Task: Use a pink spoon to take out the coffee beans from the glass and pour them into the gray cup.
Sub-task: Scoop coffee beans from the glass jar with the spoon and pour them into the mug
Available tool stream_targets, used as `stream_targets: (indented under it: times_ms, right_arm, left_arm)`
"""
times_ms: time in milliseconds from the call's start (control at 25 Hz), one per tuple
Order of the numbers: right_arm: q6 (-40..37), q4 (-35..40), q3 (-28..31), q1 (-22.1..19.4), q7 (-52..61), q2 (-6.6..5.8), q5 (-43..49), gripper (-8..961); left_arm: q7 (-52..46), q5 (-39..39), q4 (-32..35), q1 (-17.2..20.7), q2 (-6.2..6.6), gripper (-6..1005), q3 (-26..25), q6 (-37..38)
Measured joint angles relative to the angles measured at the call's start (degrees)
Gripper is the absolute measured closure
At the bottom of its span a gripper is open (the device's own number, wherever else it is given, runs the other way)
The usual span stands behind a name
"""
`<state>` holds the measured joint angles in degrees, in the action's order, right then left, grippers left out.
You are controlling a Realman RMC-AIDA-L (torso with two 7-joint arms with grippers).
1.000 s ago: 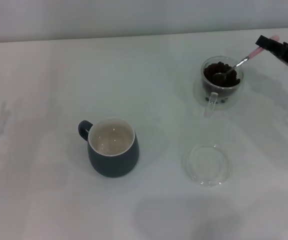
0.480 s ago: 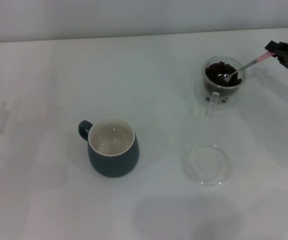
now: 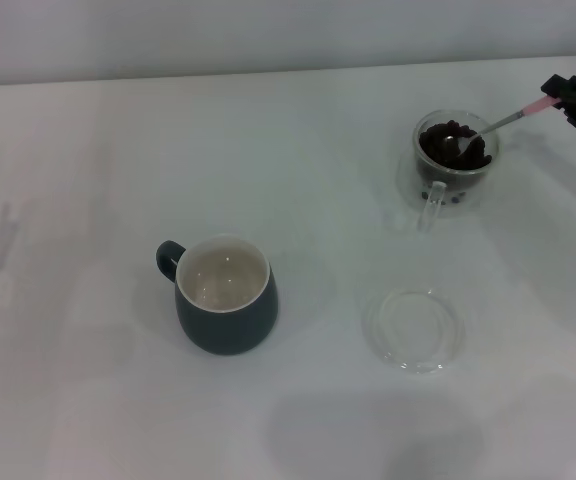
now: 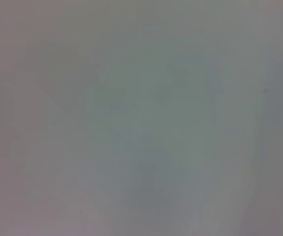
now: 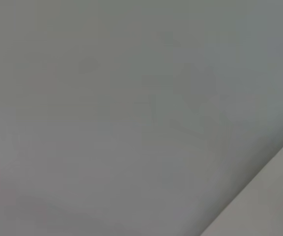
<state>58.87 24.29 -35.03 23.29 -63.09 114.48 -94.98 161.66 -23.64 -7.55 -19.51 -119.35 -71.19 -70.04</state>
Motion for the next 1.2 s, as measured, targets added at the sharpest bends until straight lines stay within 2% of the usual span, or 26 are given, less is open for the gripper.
stream_targets:
  times_ms: [360,760,1200]
  right_arm:
    - [-1.0,0.1,0.2,0.0,6.3,-0.47,-0.9,805]
    - [1.3,-0.2,0.1,0.1,11.0,-3.07,-1.3,805]
    - [5.8,0.5,-3.3,2.6,15.5,-4.23,0.4,804]
  left_arm:
    - [0.0,0.0,0.0,0.0,0.00,165,-0.1,0.0]
    - [0.1,-1.4,0.0,-0.7,0.08,166,-0.1,0.0]
    - [0.2,-1.5,0.1,-1.3,0.12,166,-0.1,0.0]
